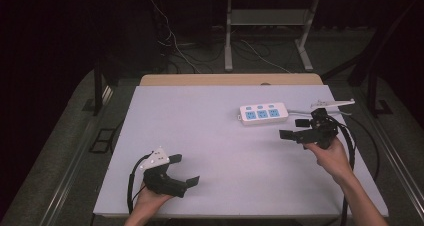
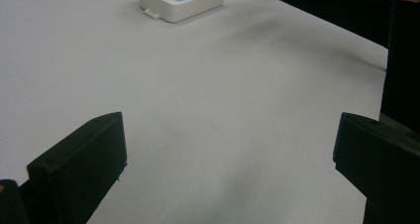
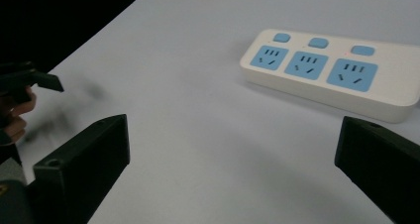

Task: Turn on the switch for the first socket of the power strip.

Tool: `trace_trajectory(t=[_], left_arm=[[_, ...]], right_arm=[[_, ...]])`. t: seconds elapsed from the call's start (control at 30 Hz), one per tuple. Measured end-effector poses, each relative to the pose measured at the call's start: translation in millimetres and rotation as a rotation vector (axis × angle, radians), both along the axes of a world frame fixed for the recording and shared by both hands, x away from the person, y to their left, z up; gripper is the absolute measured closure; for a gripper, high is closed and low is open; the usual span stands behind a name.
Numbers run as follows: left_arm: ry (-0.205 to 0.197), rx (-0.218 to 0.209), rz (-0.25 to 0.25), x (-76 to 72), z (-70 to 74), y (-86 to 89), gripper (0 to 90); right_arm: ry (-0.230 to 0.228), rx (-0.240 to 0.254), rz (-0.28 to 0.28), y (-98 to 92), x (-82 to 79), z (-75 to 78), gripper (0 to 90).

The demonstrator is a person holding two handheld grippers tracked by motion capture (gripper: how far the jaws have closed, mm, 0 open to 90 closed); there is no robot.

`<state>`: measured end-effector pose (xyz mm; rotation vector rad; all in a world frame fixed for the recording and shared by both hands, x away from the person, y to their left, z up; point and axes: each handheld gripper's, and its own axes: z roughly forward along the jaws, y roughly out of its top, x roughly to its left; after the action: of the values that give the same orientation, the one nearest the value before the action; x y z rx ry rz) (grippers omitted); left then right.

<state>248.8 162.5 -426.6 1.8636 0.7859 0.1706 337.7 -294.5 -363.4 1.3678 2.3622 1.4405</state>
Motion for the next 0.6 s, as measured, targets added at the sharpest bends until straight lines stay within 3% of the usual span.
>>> trace_trajectory(t=[0.3,0.6], left_arm=[[0.001,-0.001,-0.002,0.0,0.1,0.1,0.0],[0.001,0.003,-0.003,-0.1,0.0,-0.5,0.0]], right_arm=[[-0.010,0.015,0.048,4.1,-20.5,-5.4,0.2],[-0.025,0.040,0.058,-0.1,-42.4,-20.5,0.2]])
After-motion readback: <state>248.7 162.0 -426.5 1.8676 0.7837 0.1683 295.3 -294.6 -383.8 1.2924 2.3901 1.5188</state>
